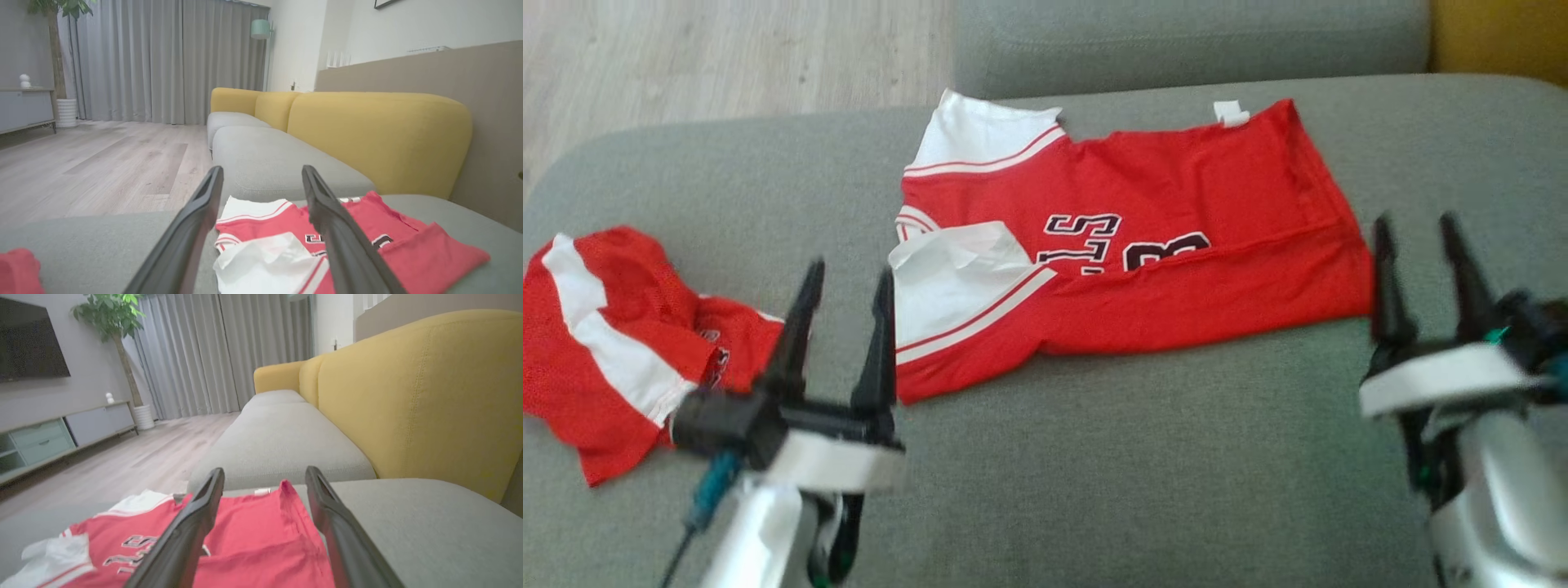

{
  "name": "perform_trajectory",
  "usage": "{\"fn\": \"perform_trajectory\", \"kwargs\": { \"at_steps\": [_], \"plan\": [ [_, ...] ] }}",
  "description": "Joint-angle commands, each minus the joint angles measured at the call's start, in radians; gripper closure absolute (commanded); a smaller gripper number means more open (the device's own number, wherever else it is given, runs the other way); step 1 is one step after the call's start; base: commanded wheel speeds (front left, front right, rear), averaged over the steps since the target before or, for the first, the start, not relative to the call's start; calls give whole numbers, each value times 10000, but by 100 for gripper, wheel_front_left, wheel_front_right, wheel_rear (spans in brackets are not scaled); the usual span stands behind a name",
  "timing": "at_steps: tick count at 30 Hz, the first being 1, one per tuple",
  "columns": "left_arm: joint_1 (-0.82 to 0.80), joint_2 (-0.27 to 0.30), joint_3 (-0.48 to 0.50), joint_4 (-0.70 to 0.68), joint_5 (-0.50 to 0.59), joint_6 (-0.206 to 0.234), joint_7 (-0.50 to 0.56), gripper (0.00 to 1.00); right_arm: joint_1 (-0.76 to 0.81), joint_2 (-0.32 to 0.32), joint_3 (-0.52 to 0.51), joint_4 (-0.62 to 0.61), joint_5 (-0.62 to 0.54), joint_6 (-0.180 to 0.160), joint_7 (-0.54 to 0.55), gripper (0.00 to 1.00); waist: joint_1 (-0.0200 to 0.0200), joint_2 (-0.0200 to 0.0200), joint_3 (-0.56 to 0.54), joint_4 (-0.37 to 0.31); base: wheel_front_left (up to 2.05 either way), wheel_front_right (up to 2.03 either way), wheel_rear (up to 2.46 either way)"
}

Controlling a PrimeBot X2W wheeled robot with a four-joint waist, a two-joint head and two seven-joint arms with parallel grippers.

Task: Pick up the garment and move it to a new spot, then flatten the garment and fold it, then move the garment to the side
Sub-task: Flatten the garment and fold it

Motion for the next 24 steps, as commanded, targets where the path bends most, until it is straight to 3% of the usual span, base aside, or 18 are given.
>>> {"fn": "perform_trajectory", "kwargs": {
  "at_steps": [1,9,24],
  "plan": [
    [256,-186,625,-429,398,-16,-42,0,344,206,277,-532,-669,-7,-118,0,2,0,-236,-165,0,0,0],
    [1422,-909,1294,-127,1009,-301,-43,0,1440,809,67,-1162,-1867,-7,-132,0,2,0,-424,-247,0,0,0],
    [1323,-1223,1692,1087,1425,-663,-43,0,1730,1135,-5,-1066,-1916,-7,-134,0,2,0,-380,-318,0,0,0]
  ]
}}
